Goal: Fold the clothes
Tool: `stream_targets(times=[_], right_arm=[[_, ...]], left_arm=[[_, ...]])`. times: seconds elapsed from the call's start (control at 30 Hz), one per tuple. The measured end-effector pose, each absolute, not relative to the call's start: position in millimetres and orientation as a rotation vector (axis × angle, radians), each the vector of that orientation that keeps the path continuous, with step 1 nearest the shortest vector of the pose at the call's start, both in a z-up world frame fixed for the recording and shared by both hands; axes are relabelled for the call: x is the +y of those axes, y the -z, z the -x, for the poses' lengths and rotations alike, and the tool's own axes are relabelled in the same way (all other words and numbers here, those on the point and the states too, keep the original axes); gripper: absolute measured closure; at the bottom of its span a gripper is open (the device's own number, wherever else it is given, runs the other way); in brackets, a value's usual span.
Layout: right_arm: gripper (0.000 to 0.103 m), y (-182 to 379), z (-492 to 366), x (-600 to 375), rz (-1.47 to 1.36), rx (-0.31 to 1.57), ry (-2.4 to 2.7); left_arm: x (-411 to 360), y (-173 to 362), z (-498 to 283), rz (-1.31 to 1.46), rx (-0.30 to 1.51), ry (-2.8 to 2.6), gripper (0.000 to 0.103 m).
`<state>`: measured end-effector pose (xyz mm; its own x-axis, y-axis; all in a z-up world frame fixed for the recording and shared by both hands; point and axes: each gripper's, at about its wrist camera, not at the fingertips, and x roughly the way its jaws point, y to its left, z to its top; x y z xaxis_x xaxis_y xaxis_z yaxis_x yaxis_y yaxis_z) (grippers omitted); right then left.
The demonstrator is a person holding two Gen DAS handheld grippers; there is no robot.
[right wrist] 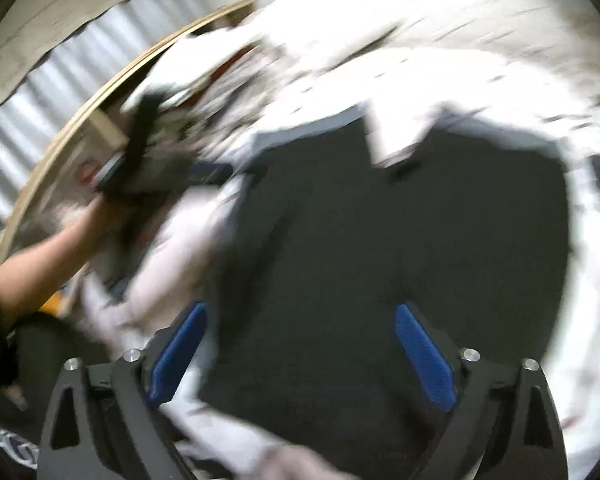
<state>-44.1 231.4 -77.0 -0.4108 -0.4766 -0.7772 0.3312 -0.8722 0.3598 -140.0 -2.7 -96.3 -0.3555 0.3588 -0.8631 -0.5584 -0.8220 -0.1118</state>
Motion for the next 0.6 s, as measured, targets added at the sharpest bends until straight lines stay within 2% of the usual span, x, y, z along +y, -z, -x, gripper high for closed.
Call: stream_targets(times=[0.17, 0.23, 0.27, 0.4, 0.47, 0.57, 0.6], right_arm=[[0.008, 82.7, 69.4, 302.0, -1.458, -0.170, 2.396], [0.016, 94.7, 71.7, 318.7, -1.523, -0.145, 2.399], [0.020, 102.4, 71.2, 324.2, -1.559, -0.131, 2.387], [0.022, 132.8, 70.3, 325.0, -1.695, -0.075, 2.309], [0.022, 146.9, 65.6, 334.5, -1.761, -0.138, 2.266], [0.023, 162.3, 59.8, 355.5, -1.855, -0.349, 2.192], [0.035, 164.5, 56.5, 361.6, -1.872, -0.417, 2.168]], left_arm=[[31.1, 142.4, 82.1, 1.388, 0.586, -2.052, 0.037], [24.6, 158.8, 72.6, 1.423, 0.674, -2.054, 0.037], [19.4, 165.5, 68.5, 1.435, 0.709, -2.062, 0.037], [7.1, 160.1, 62.8, 1.458, 0.701, -2.124, 0.037], [15.0, 139.8, 53.0, 1.349, 0.693, -2.180, 0.037], [34.8, 107.0, 32.2, 1.145, 0.683, -2.244, 0.037], [46.7, 98.4, 20.3, 1.071, 0.686, -2.248, 0.037]])
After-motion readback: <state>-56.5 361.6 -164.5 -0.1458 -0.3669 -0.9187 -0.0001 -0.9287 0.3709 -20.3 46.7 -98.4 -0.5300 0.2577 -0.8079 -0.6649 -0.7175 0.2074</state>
